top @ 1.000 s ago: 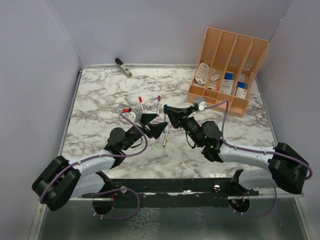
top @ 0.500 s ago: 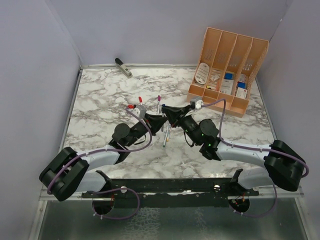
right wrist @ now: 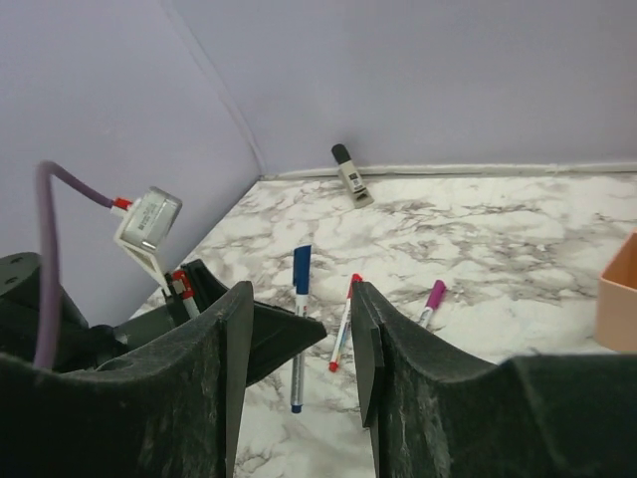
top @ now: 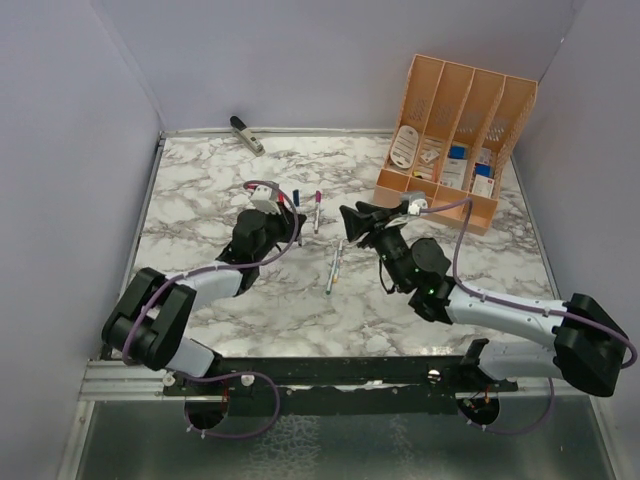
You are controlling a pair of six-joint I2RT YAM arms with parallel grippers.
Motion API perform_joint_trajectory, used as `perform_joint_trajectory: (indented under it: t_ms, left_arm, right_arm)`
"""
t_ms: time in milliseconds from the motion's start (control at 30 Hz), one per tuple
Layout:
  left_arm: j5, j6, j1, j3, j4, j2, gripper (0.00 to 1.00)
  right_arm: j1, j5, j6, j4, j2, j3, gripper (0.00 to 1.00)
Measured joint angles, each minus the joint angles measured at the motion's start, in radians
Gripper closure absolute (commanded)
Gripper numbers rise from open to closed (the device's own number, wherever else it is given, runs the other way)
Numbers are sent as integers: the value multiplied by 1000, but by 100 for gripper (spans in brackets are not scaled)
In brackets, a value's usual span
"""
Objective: Insert the pens into the pen caps
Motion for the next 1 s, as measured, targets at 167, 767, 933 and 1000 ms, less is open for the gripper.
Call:
perform_joint_trajectory:
  t_ms: [167, 767, 933, 1000]
  left_arm:
    - [-69, -17, 79, 95, -177, 93, 100]
    - [50, -84, 167, 434, -328, 465, 90]
    - [72, -112, 167, 465, -329, 485, 84]
    - [75, -117, 167, 473, -328, 485, 84]
  right_arm:
    - [0, 75, -14, -62, -47, 0, 58]
    - [0, 110, 18, -145, -76, -50, 59]
    - [0, 108, 36, -151, -74, -58, 59]
    - [0, 107, 41, -151, -74, -61, 60]
